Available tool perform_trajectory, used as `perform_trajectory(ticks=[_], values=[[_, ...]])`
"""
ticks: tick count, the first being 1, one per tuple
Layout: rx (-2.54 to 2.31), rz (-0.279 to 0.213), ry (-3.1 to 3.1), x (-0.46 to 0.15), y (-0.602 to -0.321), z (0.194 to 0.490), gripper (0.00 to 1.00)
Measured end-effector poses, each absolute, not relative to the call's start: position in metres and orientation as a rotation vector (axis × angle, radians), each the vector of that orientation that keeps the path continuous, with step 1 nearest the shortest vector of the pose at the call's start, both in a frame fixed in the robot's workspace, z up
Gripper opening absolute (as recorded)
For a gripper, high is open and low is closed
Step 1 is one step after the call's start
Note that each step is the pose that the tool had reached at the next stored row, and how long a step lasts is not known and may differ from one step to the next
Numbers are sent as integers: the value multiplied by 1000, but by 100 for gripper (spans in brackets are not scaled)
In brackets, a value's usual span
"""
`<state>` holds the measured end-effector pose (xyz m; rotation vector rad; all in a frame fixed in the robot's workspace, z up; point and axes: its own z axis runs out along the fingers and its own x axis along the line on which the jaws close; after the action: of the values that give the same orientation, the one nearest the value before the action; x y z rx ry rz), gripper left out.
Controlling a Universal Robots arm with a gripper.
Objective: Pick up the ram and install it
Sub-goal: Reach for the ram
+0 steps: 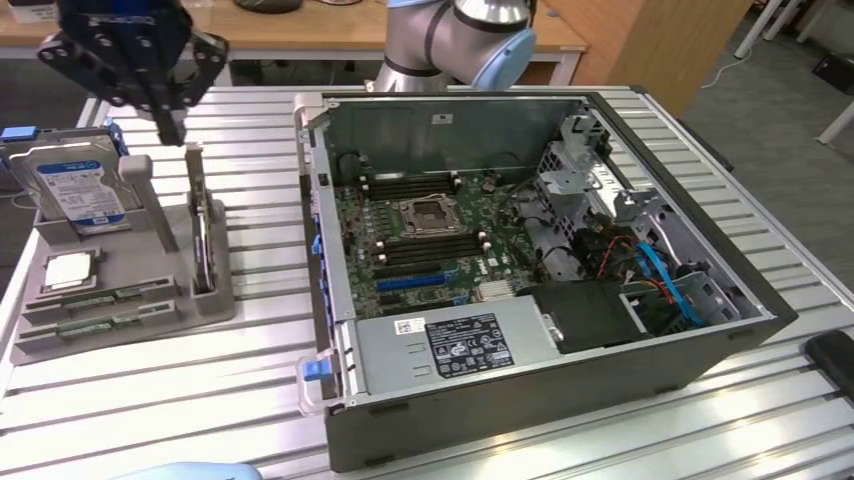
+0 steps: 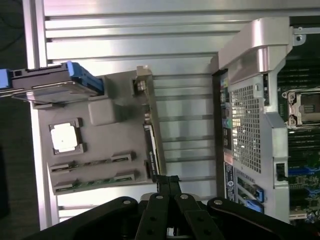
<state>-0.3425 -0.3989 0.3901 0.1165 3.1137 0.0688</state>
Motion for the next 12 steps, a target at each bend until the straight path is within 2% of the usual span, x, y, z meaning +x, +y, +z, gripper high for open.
perform_trajectory(ticks=[12], values=[[117,69,3114,-397,-399,389,10]])
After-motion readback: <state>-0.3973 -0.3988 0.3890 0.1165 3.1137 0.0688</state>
